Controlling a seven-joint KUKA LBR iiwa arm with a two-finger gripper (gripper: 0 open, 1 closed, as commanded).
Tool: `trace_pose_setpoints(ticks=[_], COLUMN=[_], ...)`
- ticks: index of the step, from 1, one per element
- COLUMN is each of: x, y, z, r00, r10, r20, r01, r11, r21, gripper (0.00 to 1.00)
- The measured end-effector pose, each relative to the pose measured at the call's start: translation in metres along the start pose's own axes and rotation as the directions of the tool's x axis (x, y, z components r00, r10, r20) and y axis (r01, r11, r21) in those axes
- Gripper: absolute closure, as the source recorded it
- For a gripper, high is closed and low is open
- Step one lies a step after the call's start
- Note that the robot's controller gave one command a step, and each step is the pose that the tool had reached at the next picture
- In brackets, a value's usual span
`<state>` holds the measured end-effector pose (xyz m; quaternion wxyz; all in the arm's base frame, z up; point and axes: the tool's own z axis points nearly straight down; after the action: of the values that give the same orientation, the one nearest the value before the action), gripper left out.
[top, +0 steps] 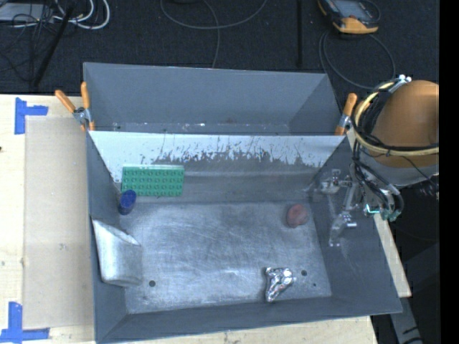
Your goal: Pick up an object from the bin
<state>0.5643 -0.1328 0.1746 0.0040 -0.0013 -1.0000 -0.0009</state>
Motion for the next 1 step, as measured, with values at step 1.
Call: trace_pose_setpoints(ticks=[1], x=[0.0551], y=[0.0299], z=[0.0966], r00=[1.0], r10=[-0.02], r20=[-0.004], r01=[0.02], r11=[1.0], r21=[-0.002], gripper=[0.0])
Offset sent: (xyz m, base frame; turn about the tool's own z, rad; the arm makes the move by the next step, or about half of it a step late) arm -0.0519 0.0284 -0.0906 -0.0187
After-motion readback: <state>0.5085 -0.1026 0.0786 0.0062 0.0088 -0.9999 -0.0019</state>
